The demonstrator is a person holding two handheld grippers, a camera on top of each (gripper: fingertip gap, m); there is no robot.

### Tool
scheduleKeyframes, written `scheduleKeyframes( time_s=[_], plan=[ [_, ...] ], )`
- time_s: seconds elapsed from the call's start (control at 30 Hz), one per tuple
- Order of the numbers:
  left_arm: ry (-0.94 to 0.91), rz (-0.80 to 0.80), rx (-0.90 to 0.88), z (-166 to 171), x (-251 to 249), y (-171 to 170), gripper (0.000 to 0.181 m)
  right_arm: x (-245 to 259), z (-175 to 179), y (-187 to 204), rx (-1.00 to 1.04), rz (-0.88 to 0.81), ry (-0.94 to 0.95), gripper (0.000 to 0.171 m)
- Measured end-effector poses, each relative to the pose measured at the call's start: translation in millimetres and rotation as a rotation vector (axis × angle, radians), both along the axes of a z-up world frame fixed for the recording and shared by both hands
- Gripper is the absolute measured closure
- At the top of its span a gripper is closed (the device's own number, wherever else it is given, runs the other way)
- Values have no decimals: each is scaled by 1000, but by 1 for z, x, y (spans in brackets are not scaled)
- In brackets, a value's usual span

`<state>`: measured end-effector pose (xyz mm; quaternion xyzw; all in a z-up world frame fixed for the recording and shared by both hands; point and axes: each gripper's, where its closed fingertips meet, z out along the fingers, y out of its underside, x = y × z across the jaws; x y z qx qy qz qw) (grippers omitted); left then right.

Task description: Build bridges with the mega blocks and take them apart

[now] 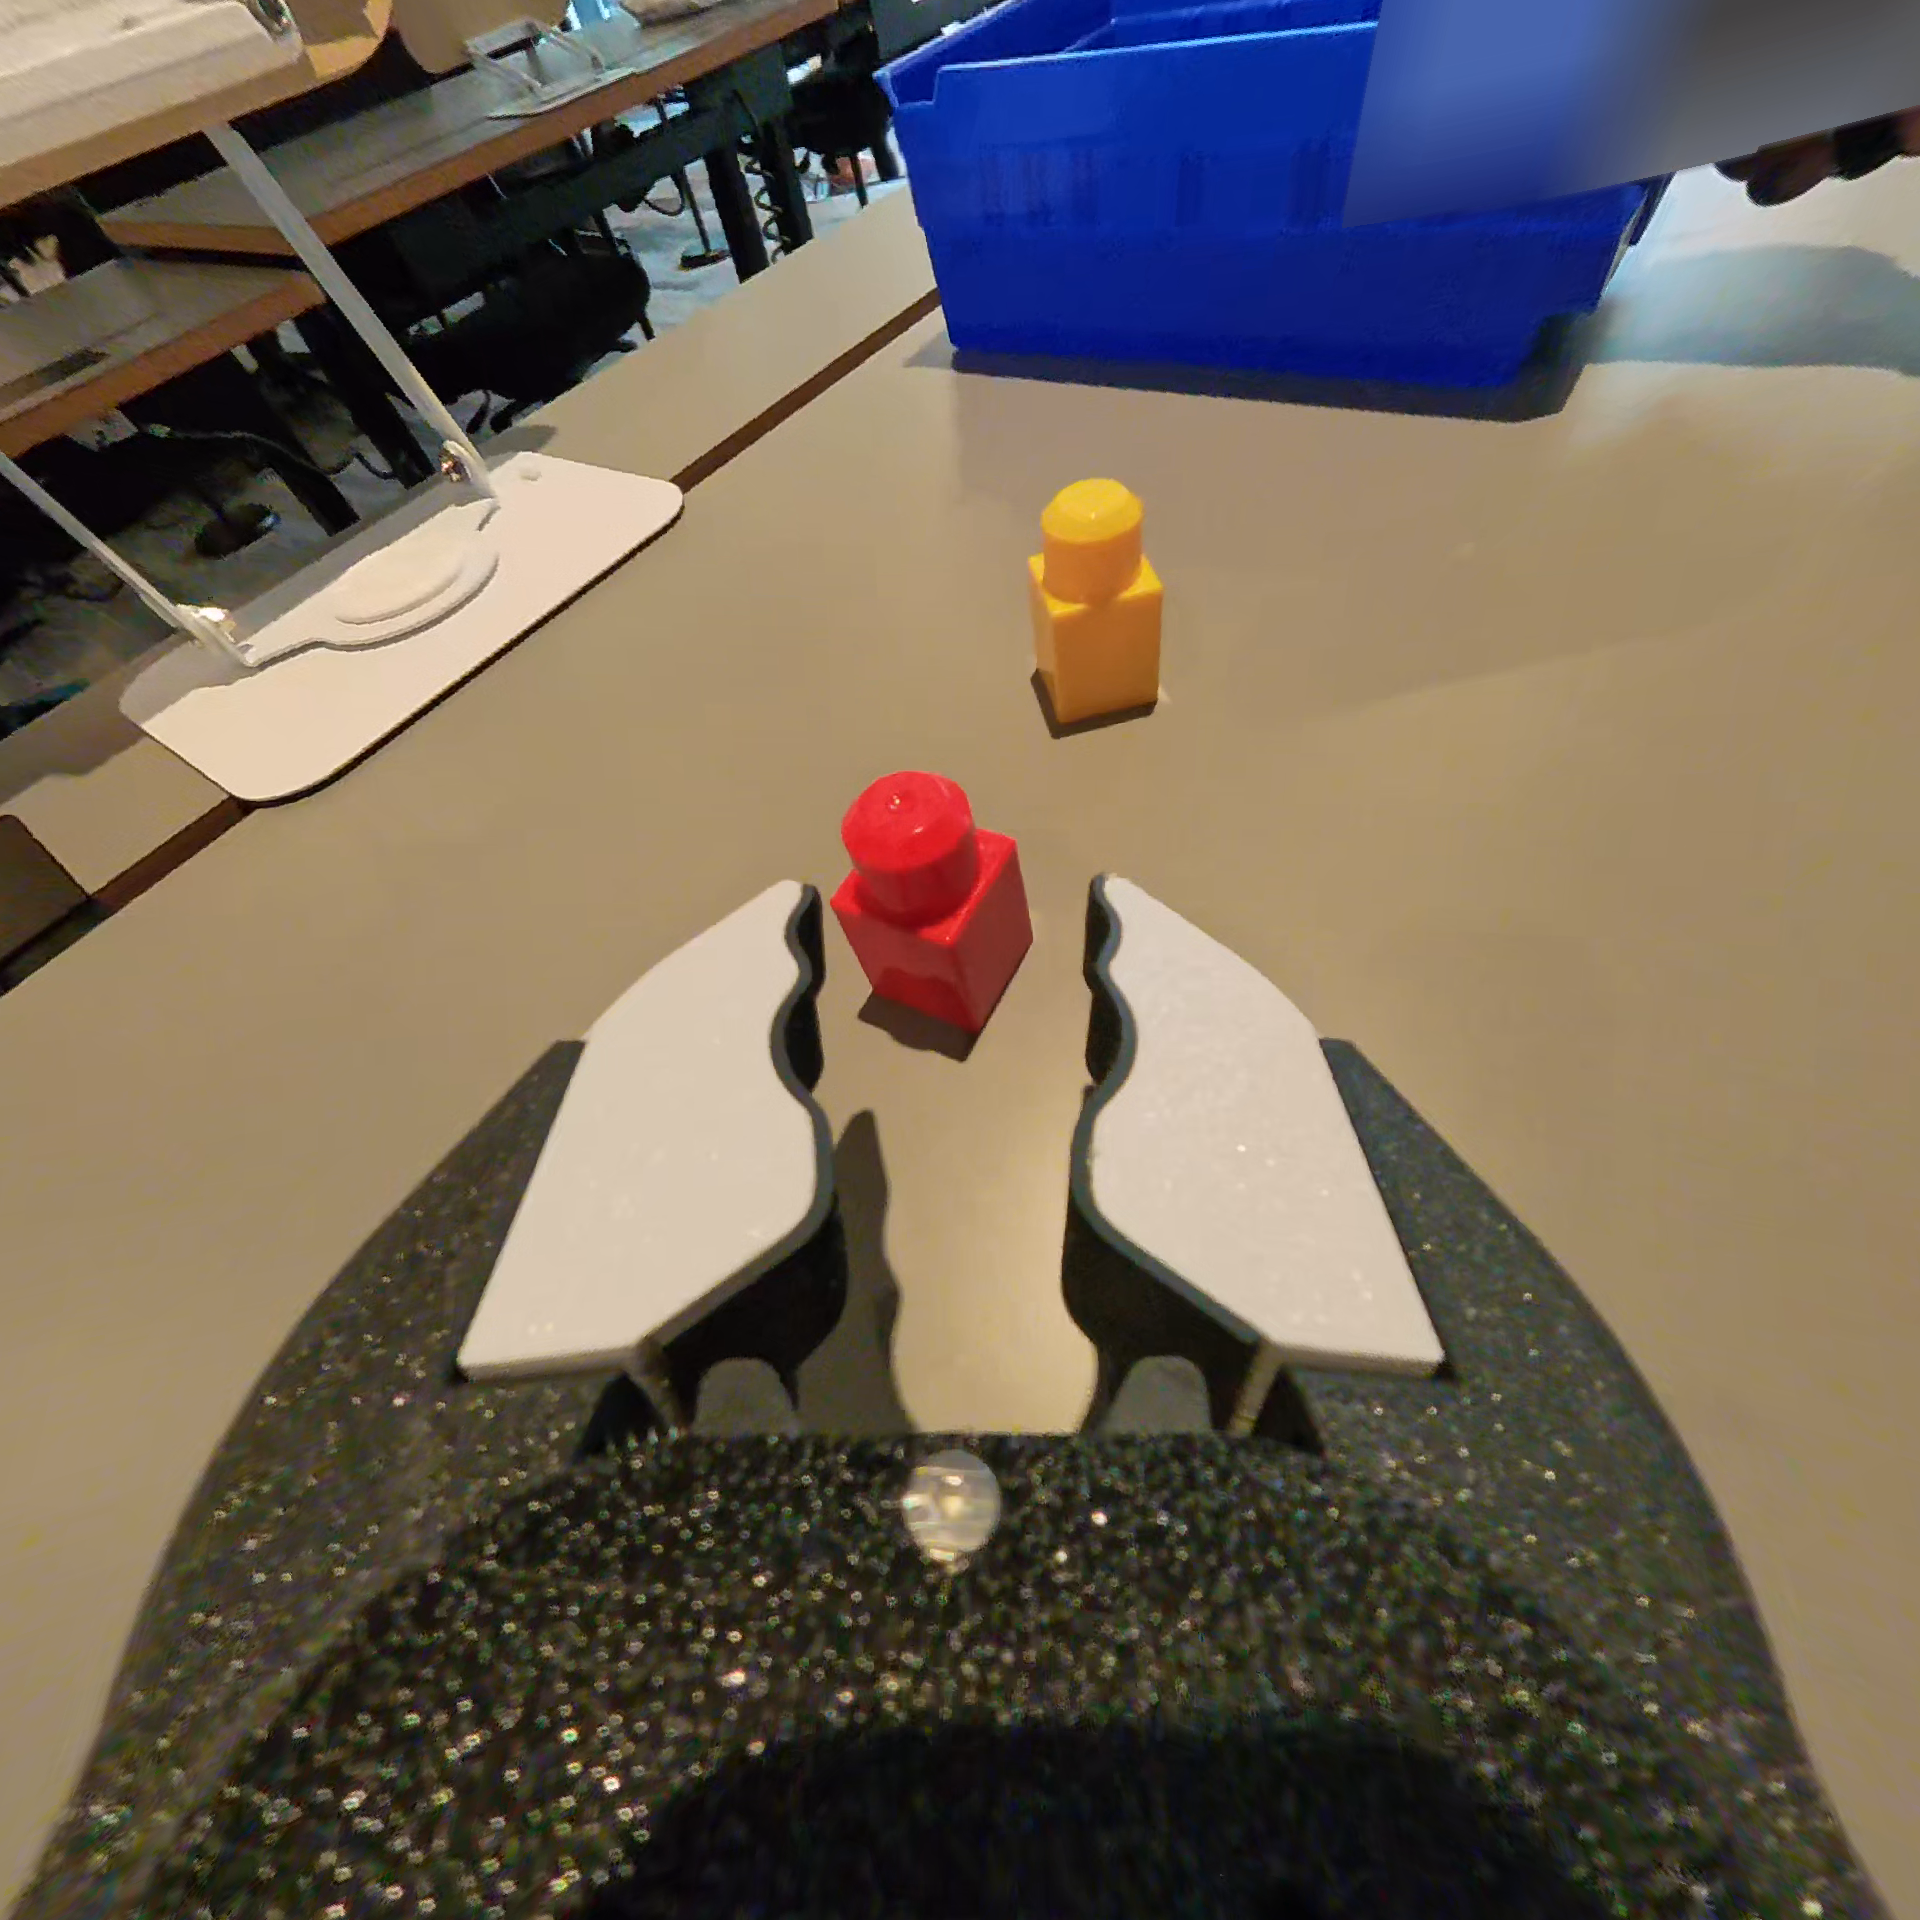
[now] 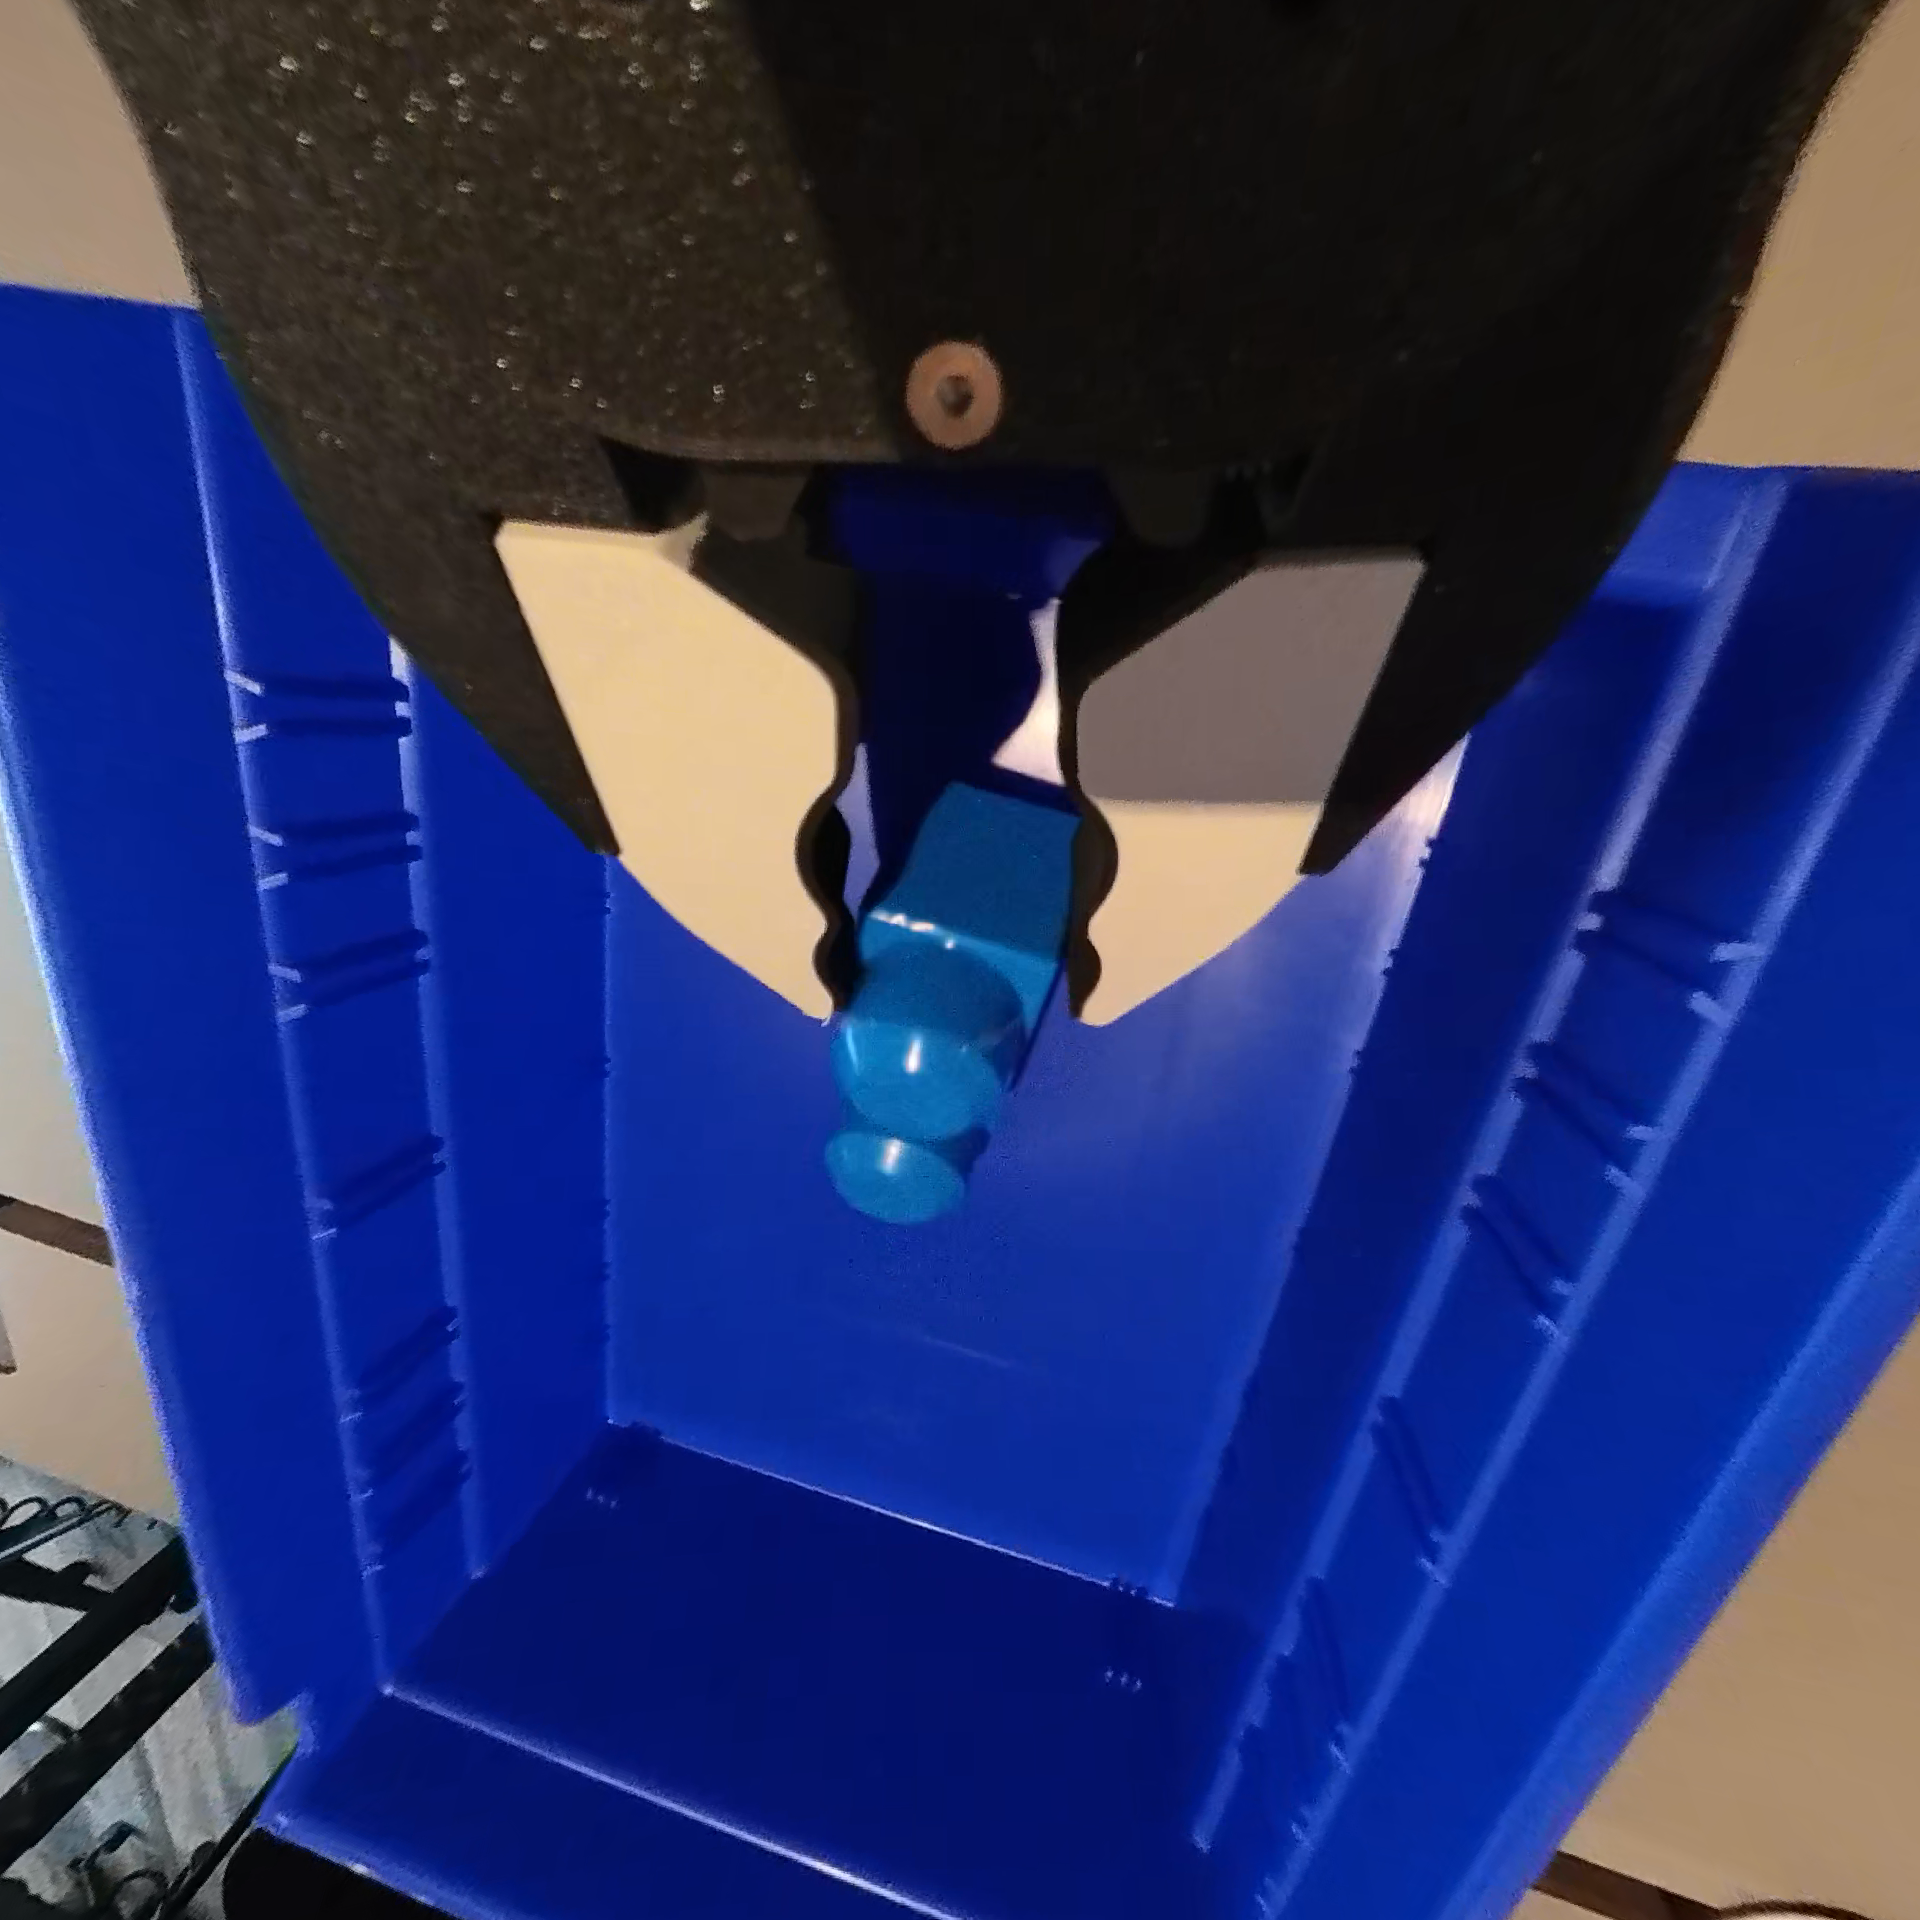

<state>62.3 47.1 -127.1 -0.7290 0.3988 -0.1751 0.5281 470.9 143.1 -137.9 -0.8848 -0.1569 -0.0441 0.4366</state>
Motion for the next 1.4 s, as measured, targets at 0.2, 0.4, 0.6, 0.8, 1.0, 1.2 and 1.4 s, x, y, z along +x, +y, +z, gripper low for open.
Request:
scheduleKeyframes(
  time_s=[0.2,0.4,0.6,0.8,1.0,1.2,1.4],
  plan=[
    [3,1,-3,-1,0,0,134,5,18,-5,93,3,81,127],
    [-28,9,-8,2,-2,1,134,-40,122,-40,584,180,127,133],
    [-47,5,-12,4,4,0,133,-216,98,-95,493,686,199,133],
    [11,-19,-13,-3,13,-2,133,-276,7,-65,129,638,115,107],
    [28,-44,-22,-5,21,-3,133,-287,-29,-43,-14,581,-2,113],
    [46,-52,-22,-7,24,-2,132,-298,-24,-38,60,616,-79,132],
    [97,-49,-15,-10,22,-4,132,-230,123,-52,617,433,36,132]
  ],
)
